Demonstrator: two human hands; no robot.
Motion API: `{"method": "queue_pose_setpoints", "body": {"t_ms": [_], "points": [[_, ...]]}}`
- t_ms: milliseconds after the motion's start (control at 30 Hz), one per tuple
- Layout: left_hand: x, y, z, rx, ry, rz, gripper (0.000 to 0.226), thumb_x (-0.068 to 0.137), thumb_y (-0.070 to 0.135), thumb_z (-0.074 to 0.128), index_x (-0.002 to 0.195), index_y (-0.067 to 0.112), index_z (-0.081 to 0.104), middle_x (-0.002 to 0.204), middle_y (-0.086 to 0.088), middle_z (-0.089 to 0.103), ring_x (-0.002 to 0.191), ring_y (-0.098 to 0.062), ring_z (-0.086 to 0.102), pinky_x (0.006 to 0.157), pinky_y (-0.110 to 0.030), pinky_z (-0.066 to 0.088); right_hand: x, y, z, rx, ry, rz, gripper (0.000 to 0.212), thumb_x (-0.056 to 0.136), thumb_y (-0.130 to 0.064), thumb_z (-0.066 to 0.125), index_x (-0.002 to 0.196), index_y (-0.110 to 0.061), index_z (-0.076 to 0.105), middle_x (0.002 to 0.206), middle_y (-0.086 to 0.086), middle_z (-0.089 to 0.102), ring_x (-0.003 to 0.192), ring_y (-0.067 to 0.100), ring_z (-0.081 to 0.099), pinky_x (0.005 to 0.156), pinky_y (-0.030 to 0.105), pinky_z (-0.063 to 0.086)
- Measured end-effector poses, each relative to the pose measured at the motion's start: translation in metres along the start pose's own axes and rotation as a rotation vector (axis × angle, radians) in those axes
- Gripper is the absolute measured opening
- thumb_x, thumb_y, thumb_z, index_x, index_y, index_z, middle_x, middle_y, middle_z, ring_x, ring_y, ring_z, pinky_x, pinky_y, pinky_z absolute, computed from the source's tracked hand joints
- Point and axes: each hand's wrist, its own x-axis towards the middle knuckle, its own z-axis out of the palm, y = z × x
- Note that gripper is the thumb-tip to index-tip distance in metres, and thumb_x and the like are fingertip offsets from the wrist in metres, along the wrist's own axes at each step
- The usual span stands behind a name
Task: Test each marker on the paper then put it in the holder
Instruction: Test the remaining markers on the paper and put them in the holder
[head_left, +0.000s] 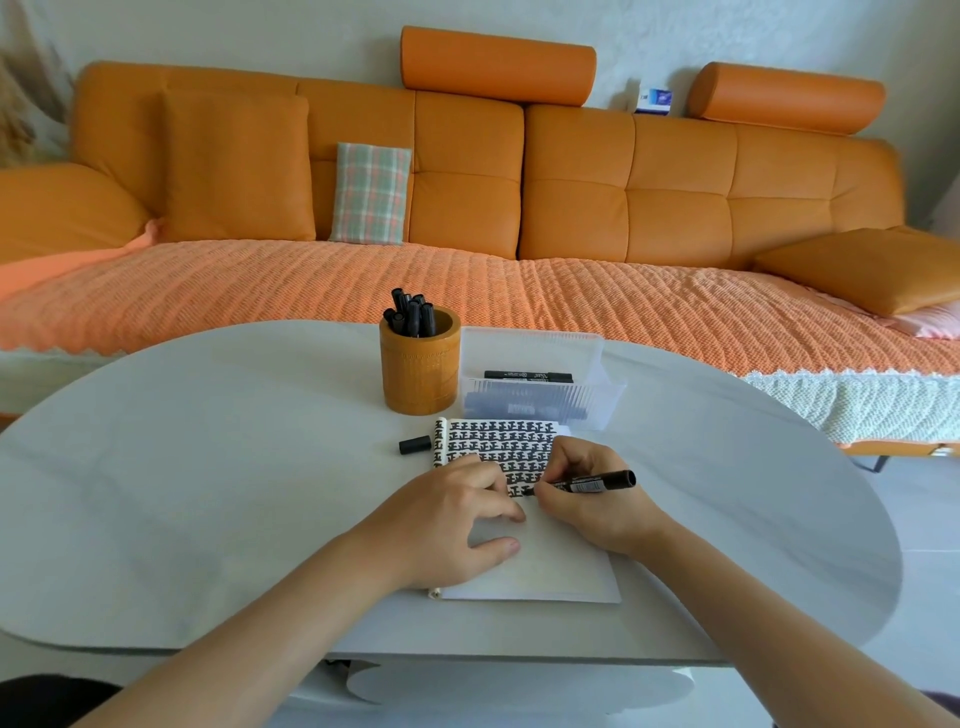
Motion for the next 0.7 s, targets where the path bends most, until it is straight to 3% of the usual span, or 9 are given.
{"method": "queue_pose_setpoints", "body": {"t_ms": [133,300,467,567,700], "points": [[0.000,-0.001,0.001,-0.002,0.007,0.010,0.034,0.085,0.050,0.059,0.110,0.029,0.070,0.095,0.012,0.049,0.090,-0.001,0.040,0.075,-0.025,0.044,0.000,-0.001,0.000,0.021,-0.006,0.009,0.019,0.074,-0.010,0.069,0.067,-0.003,0.052,0.068,0.006,0.055,0.061,0.016,0.049,0.057,0.032,0.038],[-0.001,-0.002,0.002,-0.006,0.022,0.021,0.034,0.085,0.050,0.059,0.108,0.028,0.070,0.095,0.012,0.049,0.090,-0.001,0.040,0.075,-0.026,0.044,0.000,-0.006,0.000,0.012,-0.013,0.007,0.017,0.070,-0.008,0.064,0.063,-0.006,0.049,0.067,0.004,0.052,0.059,0.016,0.046,0.055,0.030,0.035],[0.000,-0.004,0.003,-0.003,0.033,0.032,0.034,0.085,0.051,0.058,0.109,0.029,0.070,0.095,0.014,0.047,0.090,0.000,0.039,0.077,-0.023,0.043,0.001,-0.008,-0.002,0.094,0.050,0.010,0.021,0.079,0.008,0.063,0.068,0.003,0.046,0.059,-0.002,0.049,0.052,0.010,0.041,0.049,0.022,0.032],[0.000,-0.005,0.003,-0.023,0.039,0.031,0.032,0.086,0.046,0.062,0.110,0.028,0.069,0.095,0.014,0.049,0.091,0.000,0.042,0.079,-0.020,0.042,0.002,-0.008,-0.004,0.202,0.109,0.045,0.019,0.086,0.007,0.064,0.075,-0.001,0.051,0.056,0.000,0.051,0.047,0.010,0.040,0.046,0.021,0.032],[0.004,-0.013,-0.004,-0.114,0.134,-0.026,0.030,0.087,0.039,0.060,0.112,0.026,0.069,0.096,0.014,0.056,0.095,-0.002,0.051,0.083,-0.018,0.042,0.008,-0.015,-0.001,0.191,0.130,0.028,0.012,0.087,0.003,0.067,0.089,-0.009,0.068,0.070,-0.007,0.062,0.054,0.011,0.050,0.050,0.018,0.040]]}}
